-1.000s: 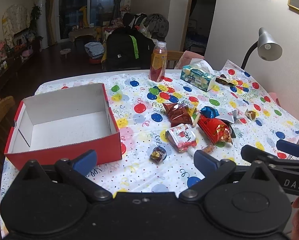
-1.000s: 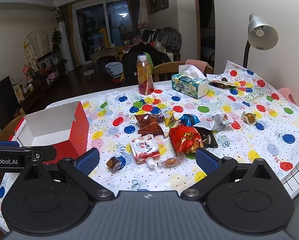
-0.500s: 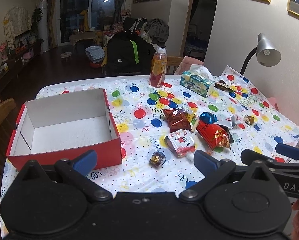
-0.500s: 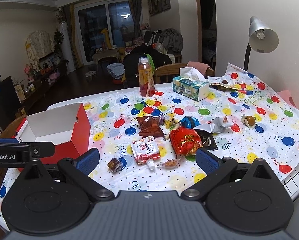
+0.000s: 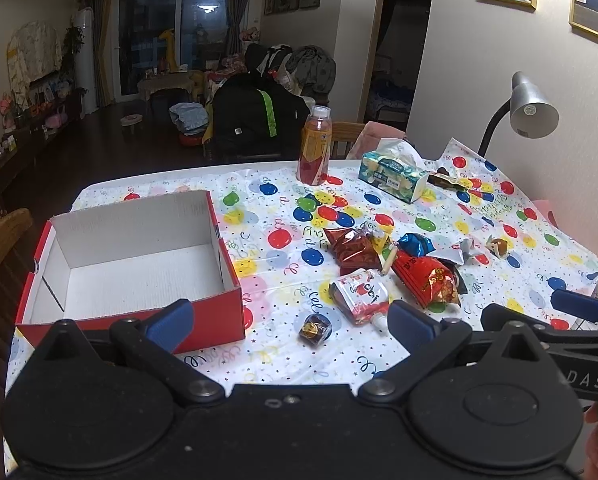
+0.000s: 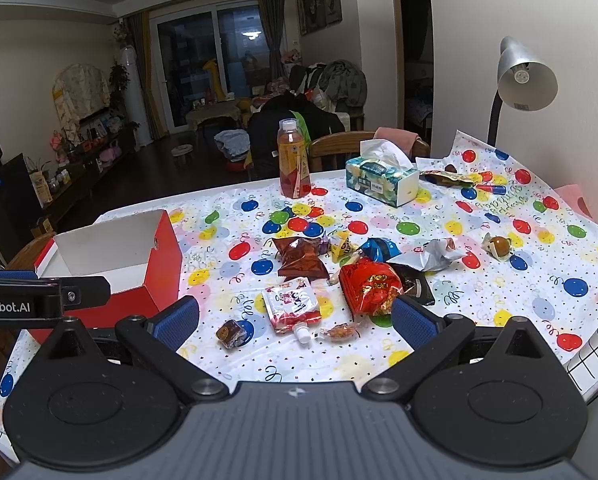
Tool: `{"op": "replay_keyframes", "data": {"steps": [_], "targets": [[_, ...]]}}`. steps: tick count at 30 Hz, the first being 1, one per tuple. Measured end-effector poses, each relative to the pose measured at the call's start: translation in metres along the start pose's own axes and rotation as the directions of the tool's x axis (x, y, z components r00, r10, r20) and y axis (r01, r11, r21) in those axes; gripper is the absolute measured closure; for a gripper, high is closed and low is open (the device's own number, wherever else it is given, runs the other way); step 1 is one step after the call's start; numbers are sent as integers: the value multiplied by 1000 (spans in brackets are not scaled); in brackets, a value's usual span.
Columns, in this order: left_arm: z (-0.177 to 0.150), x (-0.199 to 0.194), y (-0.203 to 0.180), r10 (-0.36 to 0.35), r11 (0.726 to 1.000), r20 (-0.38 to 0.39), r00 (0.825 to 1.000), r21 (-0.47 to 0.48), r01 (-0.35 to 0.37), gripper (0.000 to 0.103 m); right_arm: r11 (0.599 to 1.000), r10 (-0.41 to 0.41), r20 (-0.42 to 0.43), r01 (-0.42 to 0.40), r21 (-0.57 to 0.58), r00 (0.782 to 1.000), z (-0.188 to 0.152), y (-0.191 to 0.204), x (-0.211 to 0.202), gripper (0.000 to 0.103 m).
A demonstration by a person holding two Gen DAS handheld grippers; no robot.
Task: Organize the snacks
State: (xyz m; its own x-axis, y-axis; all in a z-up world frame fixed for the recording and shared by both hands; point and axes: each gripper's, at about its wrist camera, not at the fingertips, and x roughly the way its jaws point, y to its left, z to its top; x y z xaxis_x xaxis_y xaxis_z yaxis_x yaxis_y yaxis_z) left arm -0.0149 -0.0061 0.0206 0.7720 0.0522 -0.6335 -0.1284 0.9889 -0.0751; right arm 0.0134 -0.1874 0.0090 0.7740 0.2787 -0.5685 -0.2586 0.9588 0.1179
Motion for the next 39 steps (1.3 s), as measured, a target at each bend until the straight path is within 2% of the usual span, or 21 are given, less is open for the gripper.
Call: {"op": "replay_keyframes", "data": {"steps": [15, 24, 39], "targets": [[1, 0, -1, -2, 1000, -1, 1000, 0, 2, 0, 1000, -6, 2, 6, -3, 1000, 7, -5, -1, 0], [8, 5, -11, -17, 999, 5, 1000, -31, 17, 0, 999, -13, -2, 13, -39, 1000, 10, -8, 0, 0], [20, 24, -35, -16, 999, 28, 999, -50, 18, 0, 998, -11, 13, 12, -65, 1000, 26, -36, 15, 0]]}}
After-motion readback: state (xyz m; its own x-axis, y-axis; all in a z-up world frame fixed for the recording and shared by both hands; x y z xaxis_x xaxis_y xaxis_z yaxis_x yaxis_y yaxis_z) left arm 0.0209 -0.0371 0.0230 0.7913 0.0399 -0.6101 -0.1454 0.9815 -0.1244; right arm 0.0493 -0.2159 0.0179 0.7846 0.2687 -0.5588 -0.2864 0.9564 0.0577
